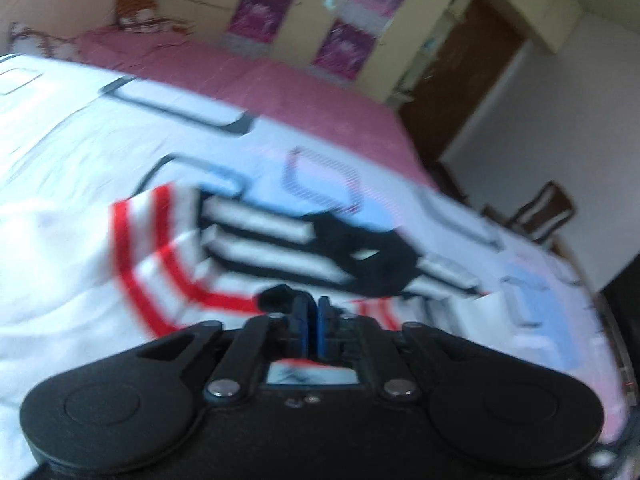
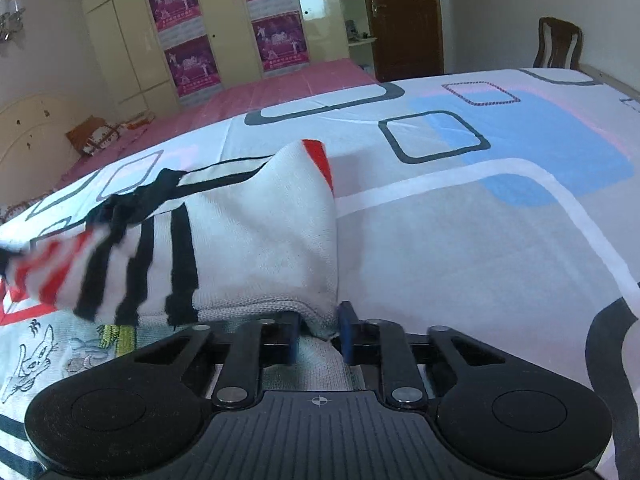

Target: Fold small clothes

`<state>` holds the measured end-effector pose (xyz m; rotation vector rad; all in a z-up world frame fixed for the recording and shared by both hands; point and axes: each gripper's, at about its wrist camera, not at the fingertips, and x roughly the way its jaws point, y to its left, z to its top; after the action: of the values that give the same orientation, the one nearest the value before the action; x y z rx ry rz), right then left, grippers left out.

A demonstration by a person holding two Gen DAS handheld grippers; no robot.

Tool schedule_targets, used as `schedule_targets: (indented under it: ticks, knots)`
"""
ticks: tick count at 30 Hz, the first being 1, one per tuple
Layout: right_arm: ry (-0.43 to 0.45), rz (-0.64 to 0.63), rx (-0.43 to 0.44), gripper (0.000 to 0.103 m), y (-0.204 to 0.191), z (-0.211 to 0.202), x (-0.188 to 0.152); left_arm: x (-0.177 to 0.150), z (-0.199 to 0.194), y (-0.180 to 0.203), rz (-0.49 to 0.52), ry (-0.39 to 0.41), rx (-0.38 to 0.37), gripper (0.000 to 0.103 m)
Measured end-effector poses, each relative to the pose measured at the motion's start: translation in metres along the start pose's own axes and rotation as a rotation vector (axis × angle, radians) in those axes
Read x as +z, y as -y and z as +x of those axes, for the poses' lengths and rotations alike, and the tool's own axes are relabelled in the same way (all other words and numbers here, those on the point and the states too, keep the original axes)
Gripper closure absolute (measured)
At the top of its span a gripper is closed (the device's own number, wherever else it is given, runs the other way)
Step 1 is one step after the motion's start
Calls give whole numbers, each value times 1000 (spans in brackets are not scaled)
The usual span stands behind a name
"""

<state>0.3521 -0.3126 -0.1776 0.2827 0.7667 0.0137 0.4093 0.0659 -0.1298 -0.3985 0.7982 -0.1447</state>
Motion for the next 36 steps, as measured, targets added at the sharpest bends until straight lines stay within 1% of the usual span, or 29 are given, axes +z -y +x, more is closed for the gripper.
schedule_targets:
  ticks: [2, 3, 4, 5, 7, 9, 10, 11, 12, 14, 15, 17, 18, 19, 22, 26, 28, 33, 34, 36]
  knots:
    - [17, -11, 5, 86, 1, -7, 0, -9, 6, -10, -30, -37, 18, 99]
    - [26, -27, -5, 87, 1, -9, -1, -15, 9, -14, -30, -50, 30, 99]
    - [12, -42, -16, 87, 0, -7, -2, -19, 13, -13, -23, -62, 41, 99]
    - [-27, -40, -23, 87, 2, -1, -6, -23, 19, -14, -19, -75, 51, 99]
    - [-38, -37, -14, 87, 5, -3, -7, -29, 26, -15, -2, -91, 65, 99]
    - [-37, -37, -5, 87, 8, -11, -6, -30, 22, -14, 33, -88, 83, 99]
    - [-33, -36, 0, 86, 10, -17, -5, -30, 18, -13, 42, -85, 105, 95]
    - [-30, -37, 1, 86, 11, -21, -4, -29, 12, -13, 39, -71, 119, 86]
    - [-15, -35, 5, 86, 14, -29, -2, -27, 5, -13, 35, -50, 120, 81]
    - [19, -18, 20, 83, 19, -39, 5, -24, -10, -9, 53, 6, 122, 78]
    - [29, -10, 24, 80, 21, -39, 9, -23, -13, -4, 71, 20, 113, 76]
    - [34, -3, 24, 67, 22, -32, 21, -20, -13, 9, 107, 22, 86, 73]
    - [36, 1, 22, 56, 23, -27, 27, -20, -10, 15, 123, 16, 72, 73]
    - [43, 6, 27, 53, 23, -21, 33, -21, -6, 20, 136, 9, 60, 73]
    - [43, 4, 47, 54, 20, 2, 49, -25, 12, 36, 179, -14, 48, 73]
    - [1, -4, 59, 54, 15, 43, 68, -36, 36, 35, 197, -54, 87, 73]
    - [-5, -2, 58, 54, 16, 61, 77, -42, 40, 28, 185, -71, 95, 73]
    - [-42, 49, 113, 54, 19, 102, 98, -42, 41, 27, 185, -71, 96, 73]
    - [-47, 46, 113, 58, 19, 109, 101, -42, 41, 27, 183, -70, 96, 73]
    - [-51, 50, 116, 81, 19, 117, 104, -42, 43, 28, 190, -69, 100, 73]
